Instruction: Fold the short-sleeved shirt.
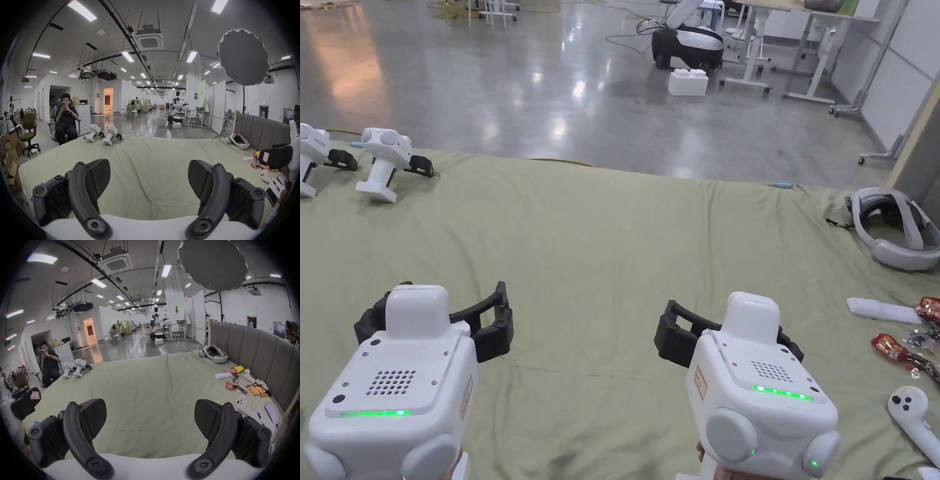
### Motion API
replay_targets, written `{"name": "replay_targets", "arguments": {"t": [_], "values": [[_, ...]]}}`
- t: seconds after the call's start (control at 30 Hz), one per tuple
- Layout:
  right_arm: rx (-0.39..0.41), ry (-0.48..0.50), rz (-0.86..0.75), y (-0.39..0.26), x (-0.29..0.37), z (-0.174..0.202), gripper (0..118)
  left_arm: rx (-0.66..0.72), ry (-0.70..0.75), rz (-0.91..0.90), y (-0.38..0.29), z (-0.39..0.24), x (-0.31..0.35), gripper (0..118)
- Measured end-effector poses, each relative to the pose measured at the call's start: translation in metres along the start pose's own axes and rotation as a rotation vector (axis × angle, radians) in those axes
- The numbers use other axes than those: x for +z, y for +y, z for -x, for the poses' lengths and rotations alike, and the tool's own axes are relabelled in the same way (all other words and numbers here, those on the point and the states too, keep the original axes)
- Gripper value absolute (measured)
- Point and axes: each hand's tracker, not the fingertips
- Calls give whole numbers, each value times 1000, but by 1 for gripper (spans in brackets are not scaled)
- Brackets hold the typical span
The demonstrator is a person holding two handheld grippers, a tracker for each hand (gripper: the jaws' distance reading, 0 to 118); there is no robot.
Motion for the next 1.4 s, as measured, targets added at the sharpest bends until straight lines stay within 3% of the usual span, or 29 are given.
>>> {"name": "replay_targets", "arguments": {"t": [0.07, 0.2, 0.83, 1.17, 1.4], "values": [[-26, 43, 4, 0, 1, -2, 112, -22, -9, -37, -3, -1, 1, 106], [-32, 39, 13, 0, 0, -2, 113, -92, 3, -43, -6, -8, 2, 106], [-56, 12, 2, 5, -2, -11, 113, -36, -32, -4, -4, -8, -3, 106], [-37, -15, 42, 6, -6, -14, 113, -34, -49, 7, -4, -9, -1, 106], [20, -15, 53, 2, -5, -9, 113, -39, -59, 17, -6, -10, -1, 106]]}}
